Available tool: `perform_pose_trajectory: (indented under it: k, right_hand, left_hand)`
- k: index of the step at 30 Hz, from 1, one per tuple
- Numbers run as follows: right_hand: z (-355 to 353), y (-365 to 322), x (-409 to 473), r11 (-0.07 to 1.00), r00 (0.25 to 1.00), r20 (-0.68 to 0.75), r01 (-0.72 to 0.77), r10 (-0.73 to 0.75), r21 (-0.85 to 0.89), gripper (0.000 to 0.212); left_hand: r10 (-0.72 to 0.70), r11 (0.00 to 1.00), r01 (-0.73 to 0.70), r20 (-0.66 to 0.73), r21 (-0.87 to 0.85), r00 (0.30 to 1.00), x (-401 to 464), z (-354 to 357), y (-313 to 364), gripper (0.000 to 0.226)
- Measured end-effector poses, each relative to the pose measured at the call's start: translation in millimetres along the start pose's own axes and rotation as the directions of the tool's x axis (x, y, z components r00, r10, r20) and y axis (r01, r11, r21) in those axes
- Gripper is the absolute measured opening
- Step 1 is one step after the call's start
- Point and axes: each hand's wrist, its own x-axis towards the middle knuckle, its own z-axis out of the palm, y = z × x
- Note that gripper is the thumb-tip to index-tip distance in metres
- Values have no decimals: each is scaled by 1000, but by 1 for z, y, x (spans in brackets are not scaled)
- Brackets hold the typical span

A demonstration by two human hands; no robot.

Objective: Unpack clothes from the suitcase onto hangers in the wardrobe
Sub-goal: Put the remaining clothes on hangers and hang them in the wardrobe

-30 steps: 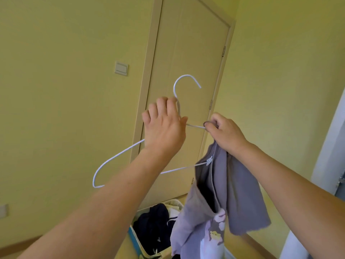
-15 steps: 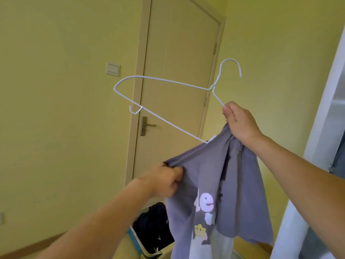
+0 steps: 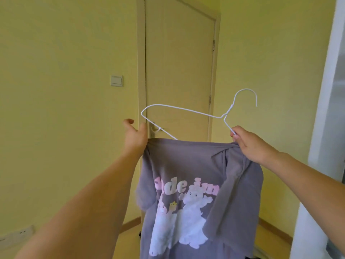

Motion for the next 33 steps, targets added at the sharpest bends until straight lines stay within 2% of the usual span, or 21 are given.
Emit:
perform_pose_trajectory:
  k: [3,5,6,7,8,9,11,13,16,18,20,22,24,25,27,28,30,32,33]
  right_hand:
    - [0,3,-4,999,998,37,-50,49,22,11]
    - [0,1,-5,997,997,42,-71,70,29,11]
    - [0,-1,-4,996,995,51,-83,82,22,12]
    - [-3,-1,-5,994,993,53,-105,105,6,12]
    - [-7,4,-7,991,990,52,-134,135,-13,12]
    - [-5,2,-4,989,988,55,-145,146,-10,12]
    - [-6,6,-3,977,977,36,-210,208,35,12]
    - [-3,-2,4,929,951,15,-305,309,211,13]
    - [-4,-25,15,734,896,38,-387,443,558,19]
    - [-10,-31,19,598,860,46,-390,507,700,37]
    - [-19,-26,14,558,863,69,-382,500,736,54]
    - [-20,-13,10,545,882,142,-396,449,739,48]
    - [-30,5,-1,569,896,218,-418,387,708,42]
    - [-20,-4,9,574,901,284,-428,327,698,41]
    - [-27,2,0,589,891,319,-454,324,668,41]
    - [-28,7,-2,603,889,306,-457,341,654,42]
    - [-31,10,-6,643,880,291,-473,375,603,44]
    - [-32,8,-8,687,874,303,-486,381,540,46]
    - [-33,6,-8,701,873,306,-487,379,522,47]
  left_hand:
    - [-13,988,21,54,-152,998,1,9,11,29]
    - [-118,918,165,148,-362,982,-1,14,24,34]
    - [-167,857,266,251,-440,953,-1,13,29,48]
    - [-158,809,336,372,-482,915,2,13,32,67]
    - [-136,798,386,486,-463,863,3,19,39,85]
    - [-129,831,387,538,-400,833,10,14,39,94]
    - [-129,906,335,584,-259,801,13,25,44,84]
    - [-130,935,286,547,-210,827,10,40,46,72]
    - [-122,952,231,443,-199,888,1,63,41,67]
    - [-103,970,178,385,-164,917,-8,67,39,67]
    - [-14,993,55,355,-106,935,-18,71,36,66]
    - [80,997,-79,379,-20,922,-21,68,31,60]
    - [105,978,-181,507,102,855,-24,70,22,49]
    - [92,947,-240,535,214,840,-14,43,12,45]
    - [102,805,-466,688,368,718,-11,37,5,47]
    - [69,691,-568,742,446,667,-12,34,5,49]
    - [77,420,-735,786,532,613,-16,35,0,57]
    - [129,196,-796,790,573,600,-19,36,-7,58]
    - [157,126,-797,782,590,603,-18,35,-12,53]
